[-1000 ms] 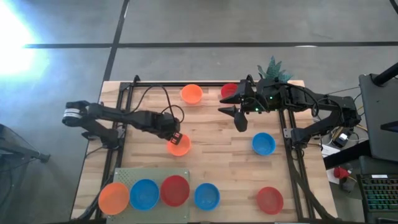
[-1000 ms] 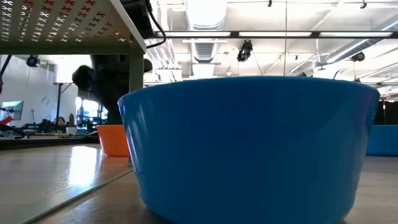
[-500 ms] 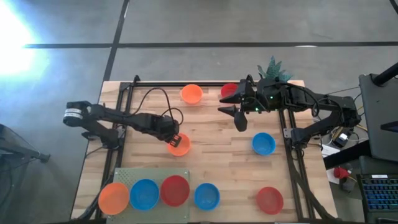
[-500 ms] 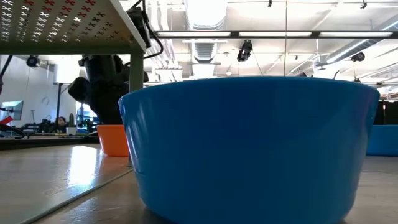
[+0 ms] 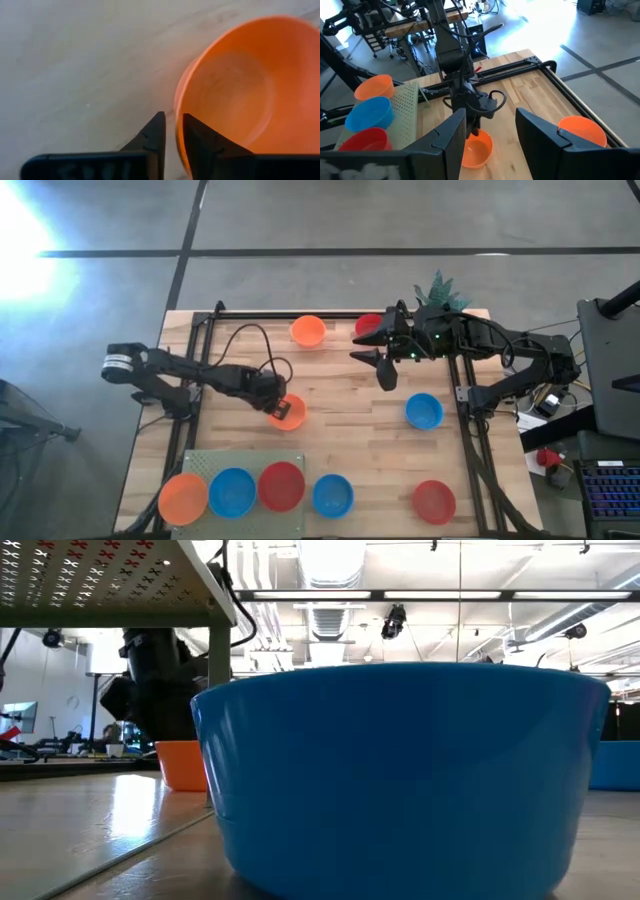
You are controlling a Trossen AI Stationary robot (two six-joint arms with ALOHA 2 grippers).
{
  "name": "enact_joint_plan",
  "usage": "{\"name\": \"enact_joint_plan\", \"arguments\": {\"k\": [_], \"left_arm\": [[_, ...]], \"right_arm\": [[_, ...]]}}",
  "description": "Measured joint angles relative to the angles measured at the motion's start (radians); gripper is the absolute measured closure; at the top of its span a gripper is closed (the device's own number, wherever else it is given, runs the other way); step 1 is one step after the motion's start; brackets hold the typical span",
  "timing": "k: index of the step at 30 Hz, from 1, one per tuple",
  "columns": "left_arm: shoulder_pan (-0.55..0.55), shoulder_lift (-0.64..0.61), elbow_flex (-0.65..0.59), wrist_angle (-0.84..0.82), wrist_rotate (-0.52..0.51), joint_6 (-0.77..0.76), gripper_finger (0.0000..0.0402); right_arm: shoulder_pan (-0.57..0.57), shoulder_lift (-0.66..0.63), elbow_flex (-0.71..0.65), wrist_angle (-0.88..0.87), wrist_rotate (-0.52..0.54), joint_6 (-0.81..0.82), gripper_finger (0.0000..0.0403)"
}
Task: Pick & Place Mini bowls
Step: Stack the bottom orange bowl on the orange bowl on the shelf
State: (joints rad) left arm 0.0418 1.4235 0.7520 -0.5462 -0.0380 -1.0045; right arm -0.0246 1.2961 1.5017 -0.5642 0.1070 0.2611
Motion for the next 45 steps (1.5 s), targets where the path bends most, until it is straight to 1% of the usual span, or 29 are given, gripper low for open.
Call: {"name": "enact_joint_plan", "arguments": {"k": [4,9,13,16,23,28,31,36,38,41,45], "left_arm": [[0.0,0.0,-0.011,0.0,0.003,-0.026,0.0391],[0.0,-0.002,-0.007,-0.012,0.008,-0.038,0.0399],[0.0,-0.021,0.029,-0.056,0.025,-0.007,0.04],[0.0,-0.053,0.072,-0.139,0.026,0.019,0.04],[0.0,-0.167,0.19,-0.424,-0.016,0.054,0.0401],[0.0,-0.272,0.244,-0.54,-0.02,0.075,0.0401],[0.0,-0.33,0.265,-0.596,0.01,0.115,0.0401],[0.0,-0.415,0.309,-0.665,0.098,0.163,0.0401],[0.0,-0.442,0.334,-0.689,0.117,0.193,0.0401],[-0.001,-0.474,0.377,-0.726,0.152,0.275,0.0401],[-0.002,-0.494,0.441,-0.817,0.175,0.386,0.0401]], "right_arm": [[0.0,0.0,0.0,0.001,0.0,0.0,0.0236],[0.0,0.0,0.0,0.001,0.0,0.0,0.0236],[0.0,0.0,0.0,0.001,0.0,0.0,0.0236],[0.0,0.0,0.0,0.001,0.0,0.0,0.0236],[0.0,0.0,0.0,0.0,0.0,0.0,0.0236],[0.0,0.0,0.0,0.0,-0.001,-0.003,0.0236],[0.0,0.0,0.0,0.0,-0.001,-0.003,0.0236],[0.0,0.0,0.0,0.0,-0.001,-0.003,0.0236],[0.0,0.0,0.0,0.0,-0.002,-0.003,0.0236],[0.0,0.0,0.0,0.0,-0.002,-0.003,0.0236],[0.0,0.0,0.0,0.0,-0.002,-0.002,0.0236]]}}
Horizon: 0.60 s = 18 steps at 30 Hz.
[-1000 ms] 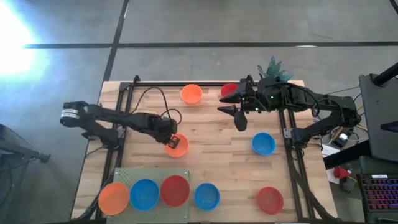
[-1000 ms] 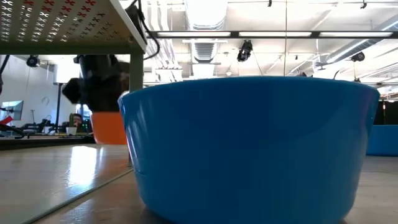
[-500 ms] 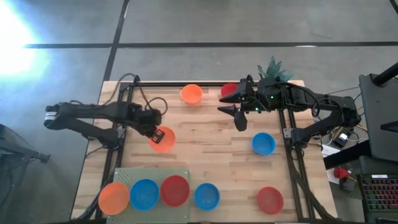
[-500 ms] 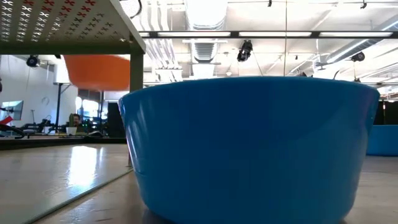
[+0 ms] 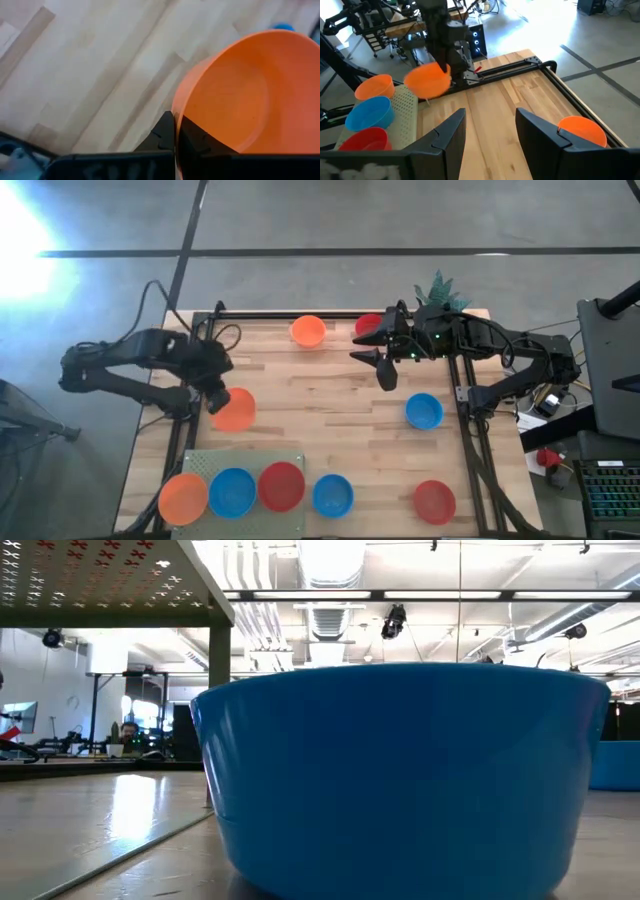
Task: Pick & Place Mini bowls
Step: Stack the bottom orange bowl on the orange bowl on the shelf
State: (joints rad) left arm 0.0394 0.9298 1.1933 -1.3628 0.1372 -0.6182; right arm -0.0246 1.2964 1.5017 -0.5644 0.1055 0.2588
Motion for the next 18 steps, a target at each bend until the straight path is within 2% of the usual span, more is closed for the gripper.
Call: {"name": "enact_joint_plan", "arguments": {"k": [3,8,14,18], "left_arm": [[-0.006,0.0,0.056,-0.068,0.049,0.092,0.0401],[-0.029,0.0,0.154,-0.128,0.073,0.189,0.0401],[-0.078,0.001,0.265,-0.147,0.093,0.218,0.0401],[-0.139,0.011,0.279,-0.162,0.106,0.219,0.0401]], "right_arm": [[0.0,0.0,0.0,0.0,0.0,0.0,0.0236],[0.0,0.001,0.0,0.0,0.0,0.0,0.0236],[0.0,0.001,0.0,0.0,0.0,-0.001,0.0236],[0.0,0.001,0.0,0.0,0.0,-0.001,0.0236]]}}
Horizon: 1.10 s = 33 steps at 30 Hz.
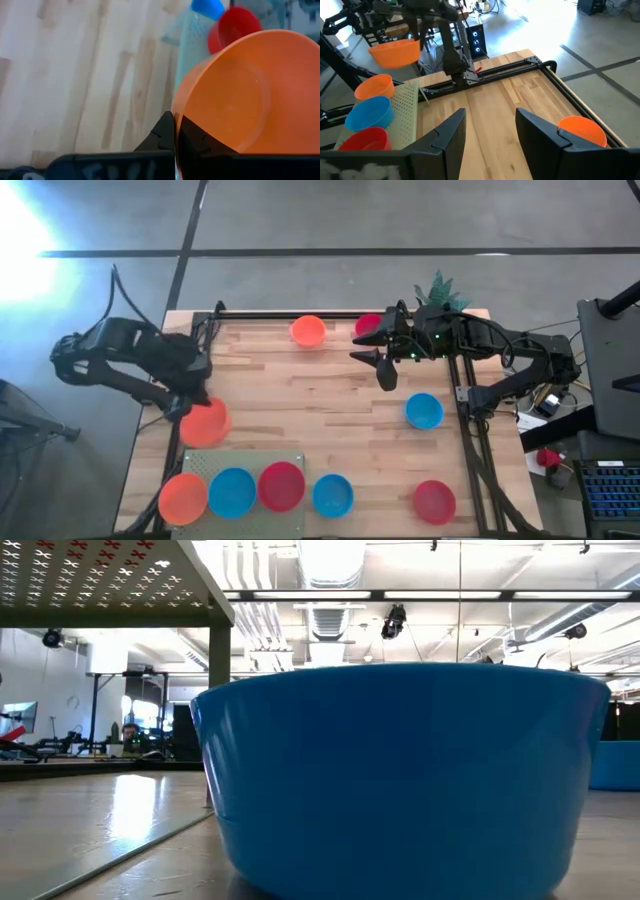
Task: Pick & Place Mini bowls
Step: Stack the bottom orange bowl on the orange bowl on the shelf
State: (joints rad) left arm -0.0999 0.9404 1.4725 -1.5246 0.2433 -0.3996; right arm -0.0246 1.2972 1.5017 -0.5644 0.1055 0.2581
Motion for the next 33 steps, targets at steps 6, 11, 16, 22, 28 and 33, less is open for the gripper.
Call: {"name": "enact_joint_plan", "arguments": {"k": [6,11,16,22,28,33], "left_arm": [[-0.125,0.035,-0.022,-0.043,0.043,-0.002,0.0401],[-0.238,0.051,-0.022,-0.047,0.054,-0.064,0.0401],[-0.37,0.07,-0.027,-0.047,0.025,-0.15,0.0401],[-0.51,0.129,-0.062,-0.004,-0.009,-0.208,0.0401],[-0.612,0.203,-0.088,0.053,-0.012,-0.258,0.0401],[-0.68,0.259,-0.088,0.072,-0.014,-0.31,0.0401]], "right_arm": [[0.0,0.0,0.0,0.0,0.0,0.002,0.0236],[0.0,0.0,0.0,-0.005,0.0,0.001,0.0236],[0.0,0.0,0.0,-0.005,0.0,0.003,0.0236],[0.0,0.0,0.0,-0.005,-0.001,-0.008,0.0236],[0.0,0.0,0.0,-0.004,-0.002,-0.038,0.0236],[0.0,0.0,0.0,-0.003,-0.002,-0.033,0.0236]]}}
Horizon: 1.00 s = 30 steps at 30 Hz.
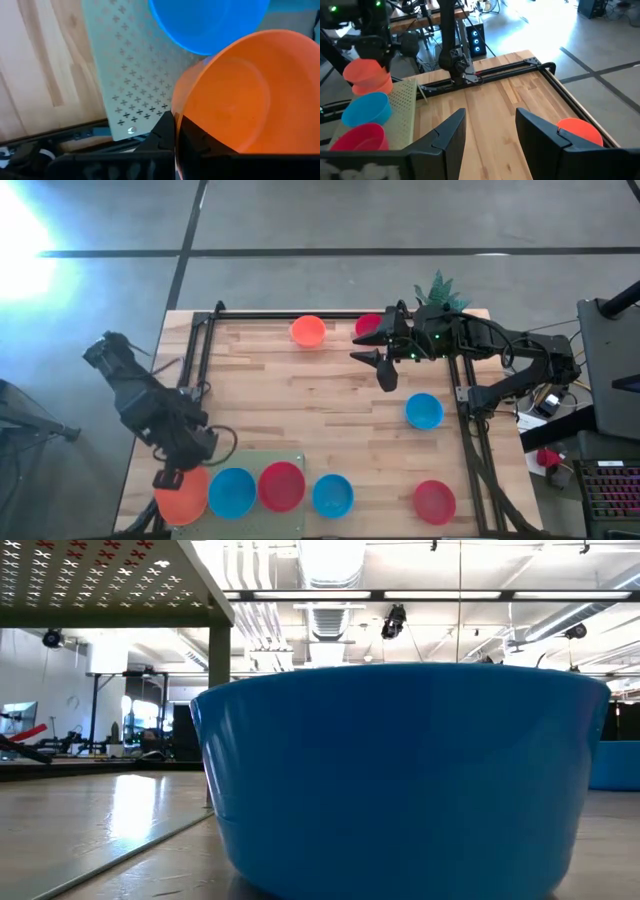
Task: Pick & Place Mini bowls
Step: Stack the bottom orange bowl on the orange bowl on the shelf
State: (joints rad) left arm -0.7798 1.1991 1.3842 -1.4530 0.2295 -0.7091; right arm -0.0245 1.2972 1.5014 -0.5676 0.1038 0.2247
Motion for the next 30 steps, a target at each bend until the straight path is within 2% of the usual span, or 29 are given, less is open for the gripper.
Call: {"name": "enact_joint_plan", "arguments": {"k": [7,30], "left_arm": [[-0.063,0.054,0.0,-0.001,0.0,-0.027,0.0401],[-0.067,0.091,0.0,0.014,-0.002,-0.026,0.0401]], "right_arm": [[0.0,0.0,0.0,0.003,-0.001,0.004,0.0236],[0.0,0.0,0.0,0.005,-0.003,0.003,0.0236]]}}
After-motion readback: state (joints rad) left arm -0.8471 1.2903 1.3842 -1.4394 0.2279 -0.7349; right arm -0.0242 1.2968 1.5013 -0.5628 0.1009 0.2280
